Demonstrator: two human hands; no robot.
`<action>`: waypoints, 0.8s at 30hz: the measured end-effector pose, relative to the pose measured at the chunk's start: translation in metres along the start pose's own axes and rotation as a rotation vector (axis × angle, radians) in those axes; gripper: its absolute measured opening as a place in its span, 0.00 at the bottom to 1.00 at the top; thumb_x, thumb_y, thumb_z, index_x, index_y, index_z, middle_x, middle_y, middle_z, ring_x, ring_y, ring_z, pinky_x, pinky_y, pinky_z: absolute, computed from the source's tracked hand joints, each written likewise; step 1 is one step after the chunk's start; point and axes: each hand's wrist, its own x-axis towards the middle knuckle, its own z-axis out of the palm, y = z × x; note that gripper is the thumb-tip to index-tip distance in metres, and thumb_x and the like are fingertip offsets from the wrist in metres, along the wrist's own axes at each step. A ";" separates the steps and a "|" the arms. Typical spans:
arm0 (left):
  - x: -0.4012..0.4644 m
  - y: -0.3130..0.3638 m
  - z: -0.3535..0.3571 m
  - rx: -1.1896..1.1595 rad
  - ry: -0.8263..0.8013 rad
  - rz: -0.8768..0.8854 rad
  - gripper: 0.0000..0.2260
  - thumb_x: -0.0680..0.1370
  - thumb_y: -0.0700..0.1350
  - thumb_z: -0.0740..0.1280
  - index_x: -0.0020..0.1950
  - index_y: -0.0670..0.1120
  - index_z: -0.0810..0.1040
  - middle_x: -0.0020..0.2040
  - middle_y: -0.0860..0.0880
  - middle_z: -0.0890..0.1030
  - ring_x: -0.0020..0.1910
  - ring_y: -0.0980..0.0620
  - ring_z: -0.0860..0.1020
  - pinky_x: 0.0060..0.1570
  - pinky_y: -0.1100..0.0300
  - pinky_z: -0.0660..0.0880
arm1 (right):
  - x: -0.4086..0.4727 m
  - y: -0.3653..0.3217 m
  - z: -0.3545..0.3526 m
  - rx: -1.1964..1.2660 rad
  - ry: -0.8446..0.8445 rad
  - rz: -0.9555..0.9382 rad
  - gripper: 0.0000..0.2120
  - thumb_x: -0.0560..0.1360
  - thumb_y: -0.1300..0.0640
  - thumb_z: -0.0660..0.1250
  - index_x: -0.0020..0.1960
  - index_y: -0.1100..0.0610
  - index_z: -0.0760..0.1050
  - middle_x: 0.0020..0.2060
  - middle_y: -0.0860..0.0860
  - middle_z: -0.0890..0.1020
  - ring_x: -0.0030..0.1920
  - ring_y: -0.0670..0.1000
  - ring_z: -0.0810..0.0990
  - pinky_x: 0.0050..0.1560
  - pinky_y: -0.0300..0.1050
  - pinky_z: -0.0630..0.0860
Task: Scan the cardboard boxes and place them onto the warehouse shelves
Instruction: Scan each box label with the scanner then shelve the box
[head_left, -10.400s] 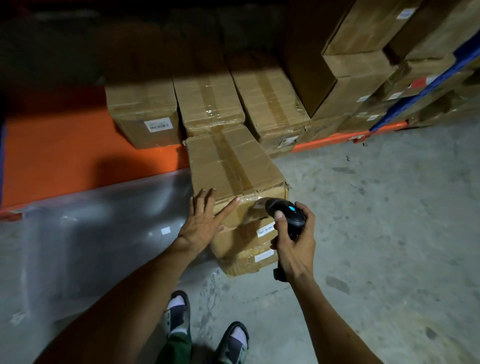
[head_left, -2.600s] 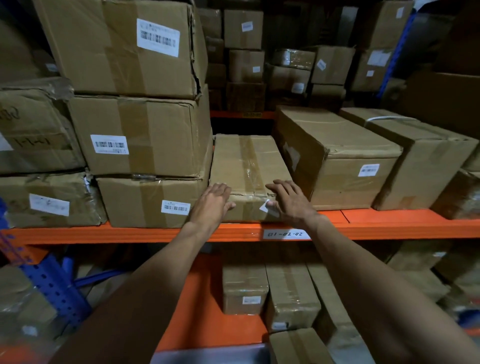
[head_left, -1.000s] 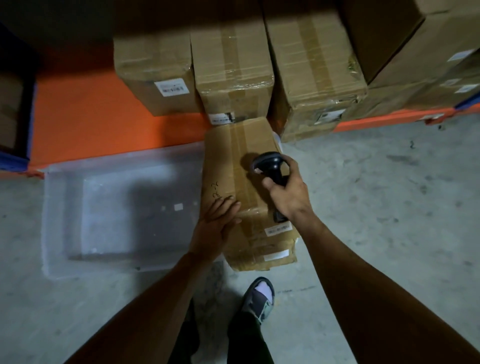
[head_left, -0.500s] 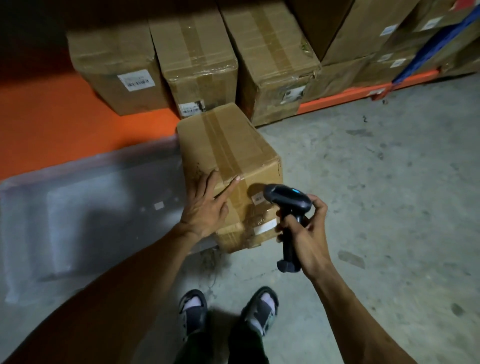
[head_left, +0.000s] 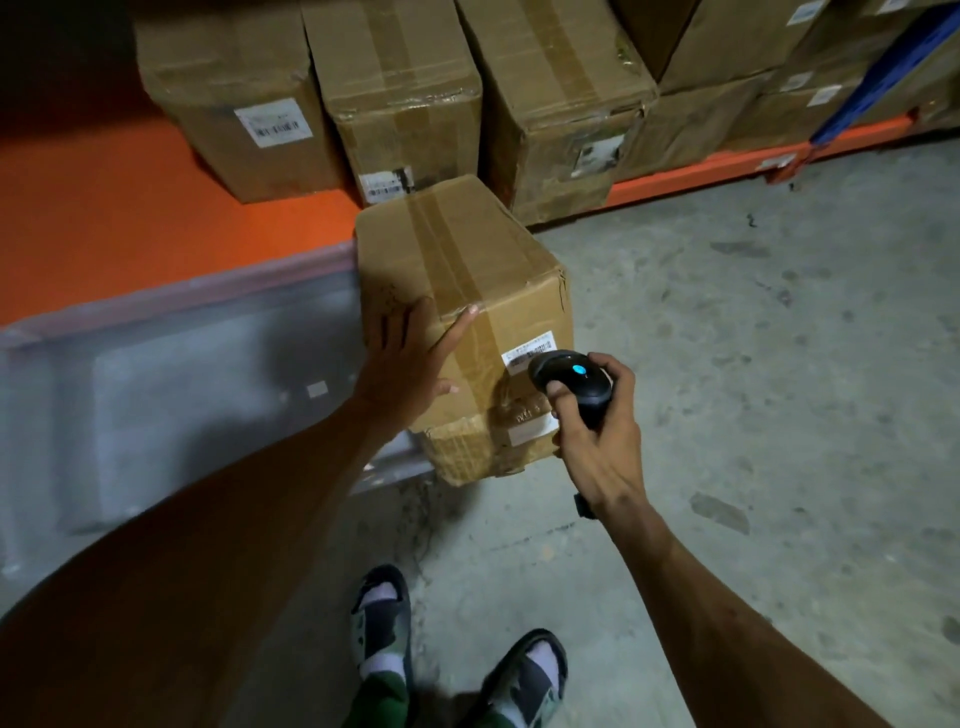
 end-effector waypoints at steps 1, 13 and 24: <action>0.000 0.001 -0.001 0.008 -0.009 -0.008 0.56 0.58 0.63 0.79 0.79 0.59 0.52 0.69 0.37 0.68 0.58 0.36 0.71 0.63 0.38 0.65 | 0.001 -0.001 -0.002 -0.023 0.003 -0.015 0.21 0.76 0.45 0.73 0.64 0.35 0.68 0.48 0.43 0.84 0.50 0.49 0.85 0.55 0.58 0.83; 0.000 0.001 -0.006 -0.061 -0.139 -0.020 0.60 0.59 0.69 0.76 0.78 0.62 0.40 0.73 0.37 0.59 0.67 0.33 0.64 0.66 0.35 0.61 | 0.009 0.005 -0.013 -0.085 -0.054 -0.127 0.25 0.75 0.49 0.76 0.66 0.41 0.68 0.49 0.38 0.82 0.50 0.39 0.83 0.52 0.36 0.81; 0.000 -0.001 0.000 -0.047 -0.088 -0.001 0.63 0.52 0.67 0.80 0.80 0.59 0.49 0.71 0.37 0.62 0.63 0.33 0.67 0.64 0.34 0.63 | 0.007 0.001 -0.006 -0.017 -0.003 -0.138 0.24 0.74 0.49 0.78 0.66 0.46 0.72 0.50 0.39 0.83 0.48 0.35 0.84 0.48 0.29 0.78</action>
